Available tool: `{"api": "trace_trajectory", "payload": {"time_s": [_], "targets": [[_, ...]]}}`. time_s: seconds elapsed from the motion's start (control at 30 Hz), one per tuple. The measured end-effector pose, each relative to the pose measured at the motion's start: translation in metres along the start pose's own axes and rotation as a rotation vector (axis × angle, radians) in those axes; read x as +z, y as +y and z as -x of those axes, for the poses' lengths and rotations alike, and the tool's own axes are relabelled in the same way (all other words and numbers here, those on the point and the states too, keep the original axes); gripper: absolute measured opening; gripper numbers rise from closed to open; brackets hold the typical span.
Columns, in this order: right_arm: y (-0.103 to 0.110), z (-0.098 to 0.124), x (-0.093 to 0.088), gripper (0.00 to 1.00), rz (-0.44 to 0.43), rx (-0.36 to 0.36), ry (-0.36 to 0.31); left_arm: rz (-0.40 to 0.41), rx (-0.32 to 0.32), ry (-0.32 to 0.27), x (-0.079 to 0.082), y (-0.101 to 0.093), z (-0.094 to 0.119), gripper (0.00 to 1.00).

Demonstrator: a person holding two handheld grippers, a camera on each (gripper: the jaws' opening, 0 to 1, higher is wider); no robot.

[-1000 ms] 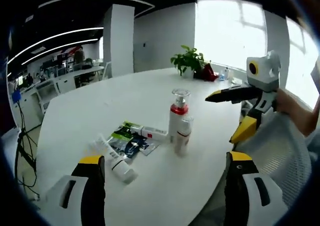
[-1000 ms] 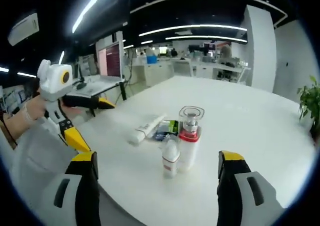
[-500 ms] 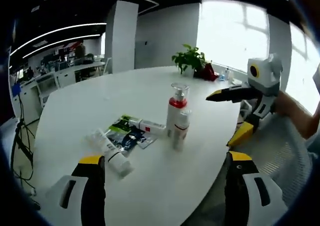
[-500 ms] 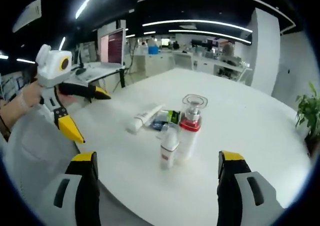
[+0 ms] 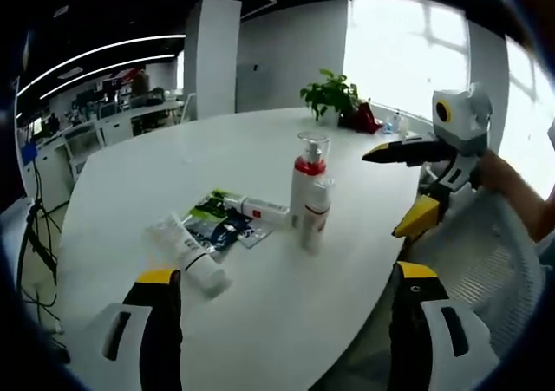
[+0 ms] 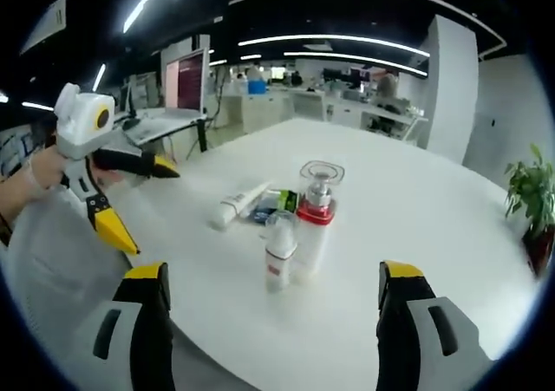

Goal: Arrange the skincare products in the storage area until every visible bottle or jar stands upright without overlapping.

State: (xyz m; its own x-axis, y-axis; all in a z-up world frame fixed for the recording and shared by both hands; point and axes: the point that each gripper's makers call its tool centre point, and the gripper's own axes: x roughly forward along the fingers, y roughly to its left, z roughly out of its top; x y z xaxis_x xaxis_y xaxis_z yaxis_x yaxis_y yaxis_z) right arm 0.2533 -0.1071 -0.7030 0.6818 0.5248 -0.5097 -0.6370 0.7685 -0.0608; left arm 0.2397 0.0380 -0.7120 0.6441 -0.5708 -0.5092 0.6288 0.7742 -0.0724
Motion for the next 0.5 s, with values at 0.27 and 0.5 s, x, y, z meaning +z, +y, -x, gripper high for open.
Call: {"api": "trace_trajectory", "payload": {"time_s": [0.27,0.5], "targets": [[0.003,-0.002,0.000,0.99,0.013,0.008,0.006,0.004,0.027,-0.002,0.001,0.009,0.003,0.99],[0.002,-0.003,0.003,0.99,0.024,0.013,0.005,-0.006,0.067,0.034,-0.003,0.018,0.000,0.98]]}}
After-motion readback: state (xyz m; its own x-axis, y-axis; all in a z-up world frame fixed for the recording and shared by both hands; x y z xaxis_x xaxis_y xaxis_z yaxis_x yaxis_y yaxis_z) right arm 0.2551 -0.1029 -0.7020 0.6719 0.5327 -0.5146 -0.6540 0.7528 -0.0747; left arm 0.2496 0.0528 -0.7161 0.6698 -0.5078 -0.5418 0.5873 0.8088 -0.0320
